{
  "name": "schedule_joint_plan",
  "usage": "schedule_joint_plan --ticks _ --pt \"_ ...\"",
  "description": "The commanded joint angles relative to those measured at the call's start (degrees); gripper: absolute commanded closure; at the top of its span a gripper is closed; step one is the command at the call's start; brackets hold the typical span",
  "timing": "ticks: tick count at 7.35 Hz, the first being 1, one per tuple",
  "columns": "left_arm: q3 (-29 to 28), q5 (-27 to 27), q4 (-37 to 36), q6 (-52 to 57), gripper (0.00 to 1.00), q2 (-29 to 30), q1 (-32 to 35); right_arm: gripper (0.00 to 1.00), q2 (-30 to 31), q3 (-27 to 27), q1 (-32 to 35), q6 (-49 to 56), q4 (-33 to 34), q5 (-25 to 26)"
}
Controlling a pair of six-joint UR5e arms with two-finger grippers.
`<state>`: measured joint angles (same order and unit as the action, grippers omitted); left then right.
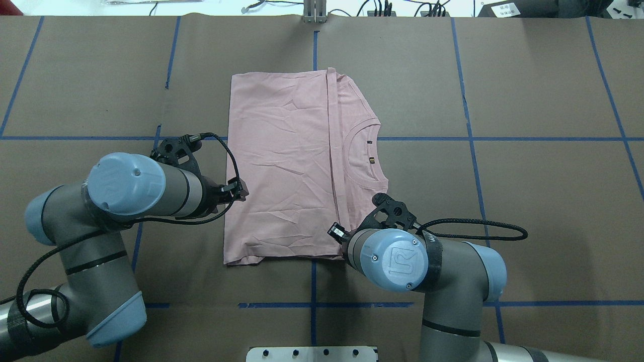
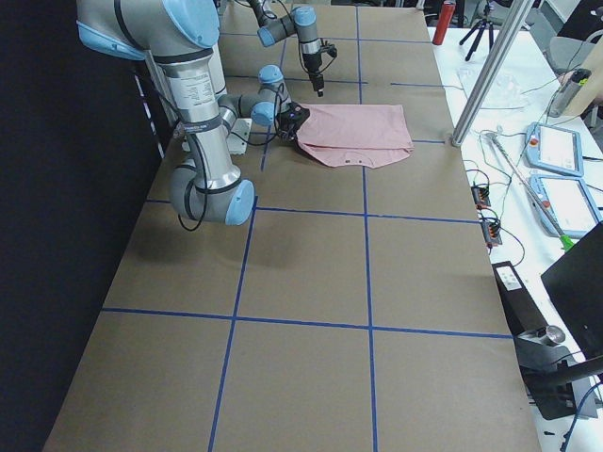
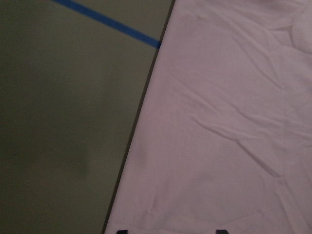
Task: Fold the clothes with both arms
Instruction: 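Lower the left gripper to the shirt edge nearest the robot beside the right gripper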
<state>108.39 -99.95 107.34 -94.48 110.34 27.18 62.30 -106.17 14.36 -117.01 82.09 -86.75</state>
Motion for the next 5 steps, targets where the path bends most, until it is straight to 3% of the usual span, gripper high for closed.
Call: schedule_joint_plan --ticks 1,5 --pt "-0.6 0.3 -0.1 -7.8 0.26 -1.0 -3.2 1.00 -0.2 -0.1 -0.2 0.0 0.0 0.2" --pt "-0.4 0.3 0.6 -14.5 0.29 -3.9 -6.5 1.00 -0.2 -0.2 0.0 0.0 0.0 0.2"
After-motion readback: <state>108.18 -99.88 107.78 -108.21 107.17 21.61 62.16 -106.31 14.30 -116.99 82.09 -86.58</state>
